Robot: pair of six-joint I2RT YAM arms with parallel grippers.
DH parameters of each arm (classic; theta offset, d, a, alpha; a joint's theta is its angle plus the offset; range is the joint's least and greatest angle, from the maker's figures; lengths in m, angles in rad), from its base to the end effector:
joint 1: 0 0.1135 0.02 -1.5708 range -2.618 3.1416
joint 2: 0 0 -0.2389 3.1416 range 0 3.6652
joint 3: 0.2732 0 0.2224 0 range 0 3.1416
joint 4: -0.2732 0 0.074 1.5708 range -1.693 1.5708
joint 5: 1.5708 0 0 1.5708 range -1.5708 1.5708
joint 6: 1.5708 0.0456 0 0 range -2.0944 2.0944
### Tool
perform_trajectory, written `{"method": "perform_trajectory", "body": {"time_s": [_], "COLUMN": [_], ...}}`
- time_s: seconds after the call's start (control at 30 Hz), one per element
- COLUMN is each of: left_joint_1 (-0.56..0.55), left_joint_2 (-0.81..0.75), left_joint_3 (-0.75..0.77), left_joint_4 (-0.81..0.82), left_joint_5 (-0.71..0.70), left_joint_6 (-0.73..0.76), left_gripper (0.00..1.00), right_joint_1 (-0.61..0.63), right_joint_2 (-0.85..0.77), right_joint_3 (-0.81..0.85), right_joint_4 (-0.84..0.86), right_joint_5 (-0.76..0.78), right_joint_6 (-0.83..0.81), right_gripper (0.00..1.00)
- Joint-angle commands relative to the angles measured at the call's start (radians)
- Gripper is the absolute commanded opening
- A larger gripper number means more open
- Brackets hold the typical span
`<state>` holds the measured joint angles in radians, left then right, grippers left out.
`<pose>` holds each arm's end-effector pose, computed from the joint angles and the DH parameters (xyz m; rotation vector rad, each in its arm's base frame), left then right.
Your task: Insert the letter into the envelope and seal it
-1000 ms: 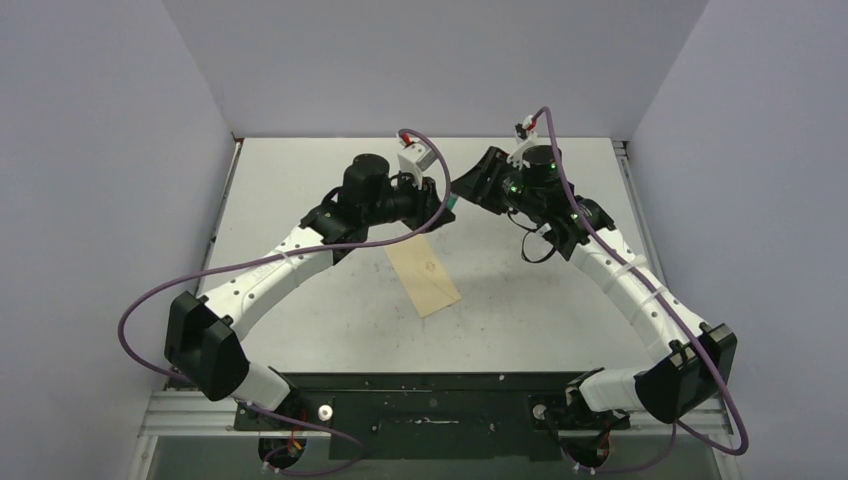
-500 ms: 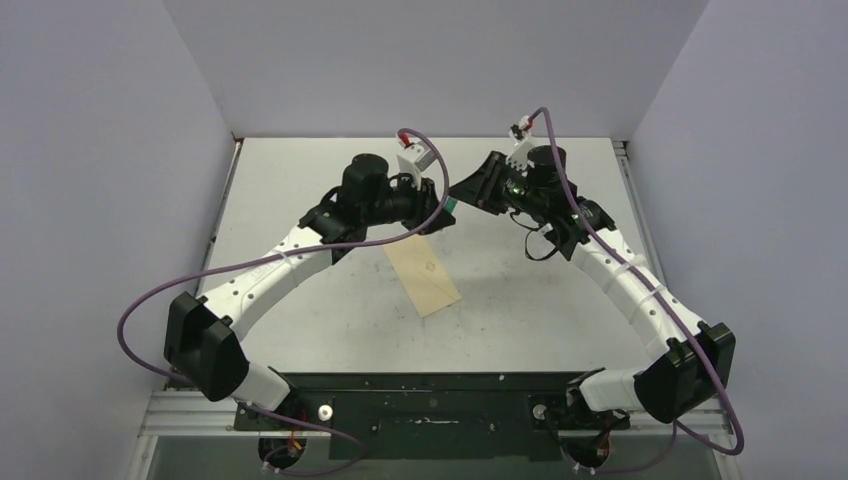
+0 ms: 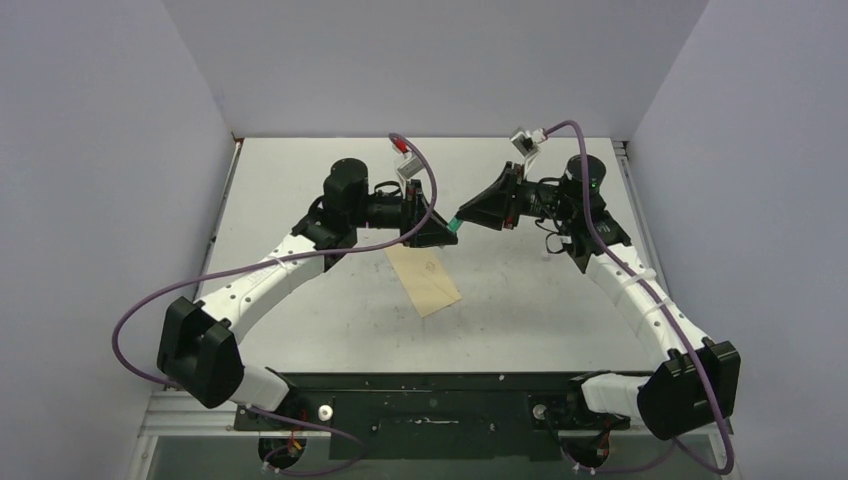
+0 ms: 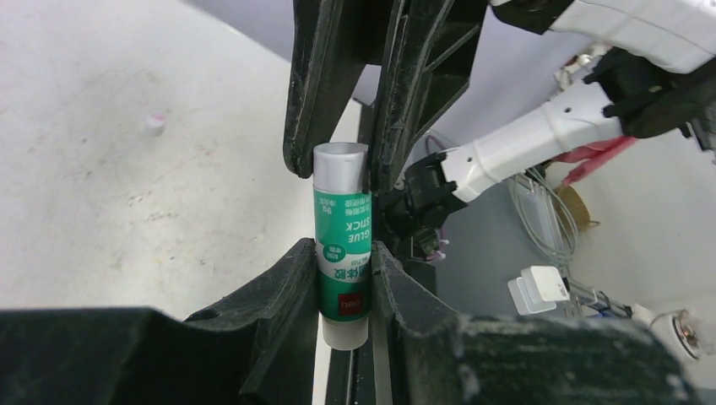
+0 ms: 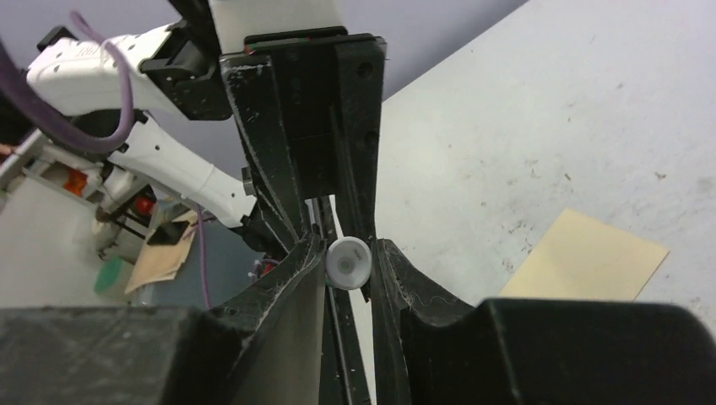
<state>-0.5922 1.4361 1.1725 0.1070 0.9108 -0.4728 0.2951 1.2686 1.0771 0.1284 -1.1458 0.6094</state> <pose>0.2379 -0.2035 0.3365 0.8513 1.7356 -1.5260 0.2397 0.1163 0.3539 -0.7026 1.7222 1.5759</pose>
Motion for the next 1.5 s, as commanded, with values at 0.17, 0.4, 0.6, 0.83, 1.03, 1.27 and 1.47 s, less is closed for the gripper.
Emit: {"method": "perform_trajectory", "body": {"time_s": [0.17, 0.4, 0.6, 0.83, 1.03, 1.27, 1.47], "left_joint_1": [0.013, -0.011, -0.014, -0.015, -0.015, -0.015, -0.015], "left_joint_2": [-0.076, -0.093, -0.073, -0.074, -0.068, -0.05, -0.052], "left_joint_3": [0.001, -0.028, -0.009, -0.011, -0.013, 0.005, 0.008], "left_joint_4": [0.189, 0.144, 0.118, 0.075, 0.066, 0.057, 0.053], "left_joint_5": [-0.086, -0.359, -0.352, -0.426, -0.427, -0.395, -0.391], "left_joint_6": [-0.025, 0.043, 0.045, 0.041, 0.034, 0.035, 0.036], "left_gripper": [0.0, 0.0, 0.0, 0.0, 0.0, 0.0, 0.0], "right_joint_1": [-0.014, 0.173, 0.199, 0.203, 0.204, 0.253, 0.266], "right_joint_2": [-0.001, -0.048, -0.003, -0.075, -0.082, -0.013, 0.015], "right_joint_3": [0.166, 0.158, 0.191, 0.148, 0.116, 0.152, 0.185], "right_joint_4": [-0.285, -0.275, -0.29, -0.249, -0.138, -0.125, -0.198], "right_joint_5": [0.407, 0.865, 0.887, 1.028, 0.927, 0.805, 0.814], "right_joint_6": [-0.122, 0.118, 0.165, 0.263, 0.274, 0.227, 0.2], "right_gripper": [0.52, 0.84, 0.84, 0.79, 0.64, 0.75, 0.6]}}
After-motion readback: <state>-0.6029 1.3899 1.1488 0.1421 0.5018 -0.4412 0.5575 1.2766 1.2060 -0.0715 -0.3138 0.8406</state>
